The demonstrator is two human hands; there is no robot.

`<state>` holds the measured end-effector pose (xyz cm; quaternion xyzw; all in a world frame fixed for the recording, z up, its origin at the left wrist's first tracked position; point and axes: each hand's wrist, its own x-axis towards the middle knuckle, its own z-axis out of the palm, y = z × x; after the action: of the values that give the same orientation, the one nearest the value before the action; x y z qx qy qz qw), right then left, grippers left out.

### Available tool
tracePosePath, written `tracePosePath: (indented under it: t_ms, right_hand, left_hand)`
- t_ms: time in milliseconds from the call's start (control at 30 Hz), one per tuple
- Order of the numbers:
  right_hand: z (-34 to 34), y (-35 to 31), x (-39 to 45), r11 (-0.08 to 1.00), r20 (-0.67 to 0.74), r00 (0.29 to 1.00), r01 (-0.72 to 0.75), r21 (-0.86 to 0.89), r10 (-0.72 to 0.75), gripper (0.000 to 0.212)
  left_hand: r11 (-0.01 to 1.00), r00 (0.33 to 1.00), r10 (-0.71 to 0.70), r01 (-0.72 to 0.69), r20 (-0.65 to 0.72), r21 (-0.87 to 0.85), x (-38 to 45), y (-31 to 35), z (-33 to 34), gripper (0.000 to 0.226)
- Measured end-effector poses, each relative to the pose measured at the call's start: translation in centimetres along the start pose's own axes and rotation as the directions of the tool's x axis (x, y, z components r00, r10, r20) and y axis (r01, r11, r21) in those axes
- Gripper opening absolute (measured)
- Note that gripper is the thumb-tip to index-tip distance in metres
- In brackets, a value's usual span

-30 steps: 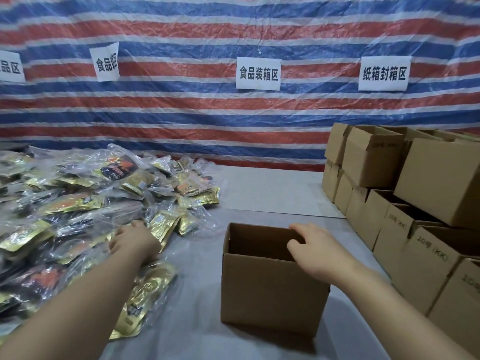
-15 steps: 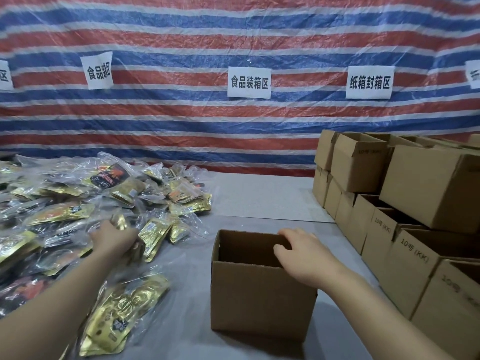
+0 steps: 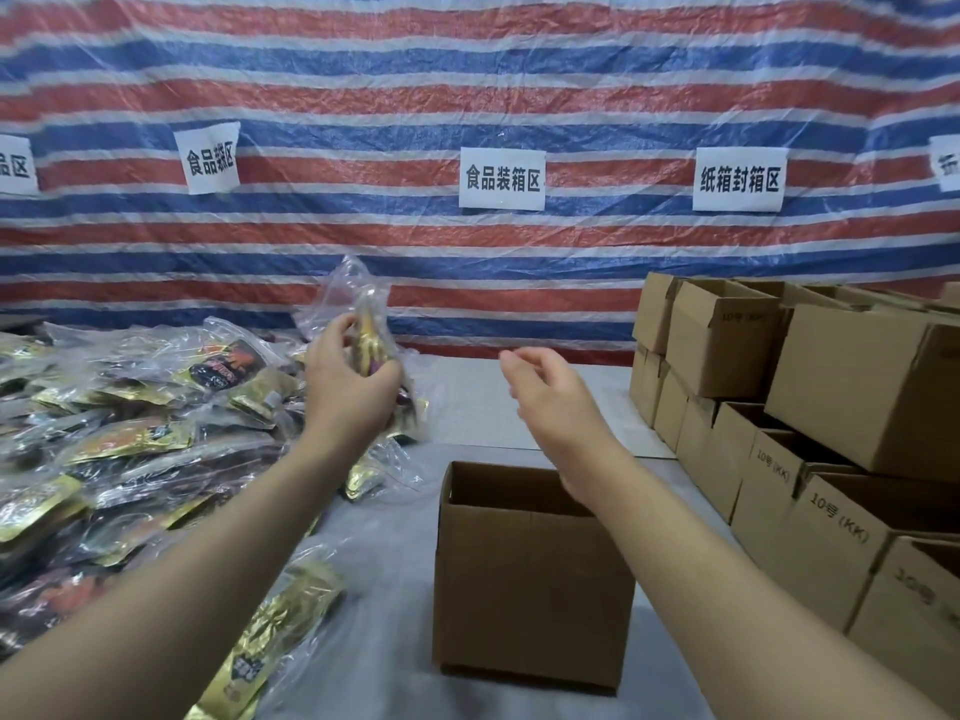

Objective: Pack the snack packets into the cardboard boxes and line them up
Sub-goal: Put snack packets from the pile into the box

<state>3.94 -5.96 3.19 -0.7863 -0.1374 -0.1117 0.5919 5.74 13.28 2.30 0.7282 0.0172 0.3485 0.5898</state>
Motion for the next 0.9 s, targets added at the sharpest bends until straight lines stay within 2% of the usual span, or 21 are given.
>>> tracePosePath:
  t_ms: [67, 133, 200, 267, 333, 467, 600, 667, 767, 800, 900]
  right_hand:
    - [1.4, -1.2, 1.1, 0.969, 0.146, 0.985, -0.124, 0.211, 0.094, 0.069]
    - [2.4, -2.1, 2.3, 0.927, 0.246, 0.959, -0.214, 0.308, 0.14, 0.079]
    - [2.7, -2.5, 3.2, 0.887, 0.29, 0.944, -0.266, 0.379, 0.159, 0.072]
    - [2.2, -2.5, 3.5, 0.869, 0.312, 0.936, -0.287, 0.404, 0.164, 0.063]
    - [0.9, -1.4, 3.9, 0.855, 0.314, 0.935, -0.296, 0.425, 0.167, 0.067]
    - [-1.2, 0.2, 4.3, 0.817, 0.369, 0.924, -0.286, 0.501, 0.097, 0.072]
    - [-1.6, 0.3, 4.2, 0.766, 0.358, 0.931, -0.282, 0.578, 0.073, 0.059]
    - [-2.0, 0.4, 4.1, 0.769, 0.351, 0.936, -0.251, 0.588, 0.038, 0.056]
    - [-2.8, 1.0, 3.9, 0.773, 0.292, 0.956, -0.209, 0.599, 0.032, 0.039]
    - [-3.2, 1.2, 3.8, 0.772, 0.266, 0.963, -0.197, 0.604, 0.038, 0.035]
    - [-4.8, 1.7, 3.7, 0.8, 0.192, 0.981, -0.128, 0.586, 0.016, 0.033]
  left_hand:
    - [0.996, 0.996, 0.084, -0.084, 0.032, -0.017, -1.3, 1.5, 1.7, 0.058]
    - [0.986, 0.985, 0.155, -0.15, 0.08, -0.068, -2.7, 2.8, 3.4, 0.058]
    - [0.973, 0.97, 0.223, -0.215, 0.1, -0.081, -3.7, 3.5, 5.0, 0.054]
    - [0.976, 0.974, 0.205, -0.197, 0.092, -0.091, -4.0, 3.6, 5.9, 0.051]
    - [0.983, 0.979, 0.155, -0.14, 0.13, -0.117, -3.7, 3.5, 6.1, 0.048]
    - [0.974, 0.945, 0.209, -0.179, 0.253, -0.136, -3.7, 3.3, 6.7, 0.049]
    - [0.966, 0.943, 0.233, -0.196, 0.238, -0.17, -4.2, 3.2, 8.0, 0.033]
    - [0.975, 0.952, 0.216, -0.198, 0.216, -0.104, -4.2, 3.3, 8.6, 0.038]
    - [0.971, 0.948, 0.1, -0.027, 0.303, -0.236, -4.1, 3.2, 8.7, 0.038]
    - [0.963, 0.944, 0.098, -0.011, 0.316, -0.268, -4.0, 3.1, 8.3, 0.035]
    - [0.976, 0.943, 0.181, -0.137, 0.279, -0.168, -3.6, 1.7, 6.0, 0.022]
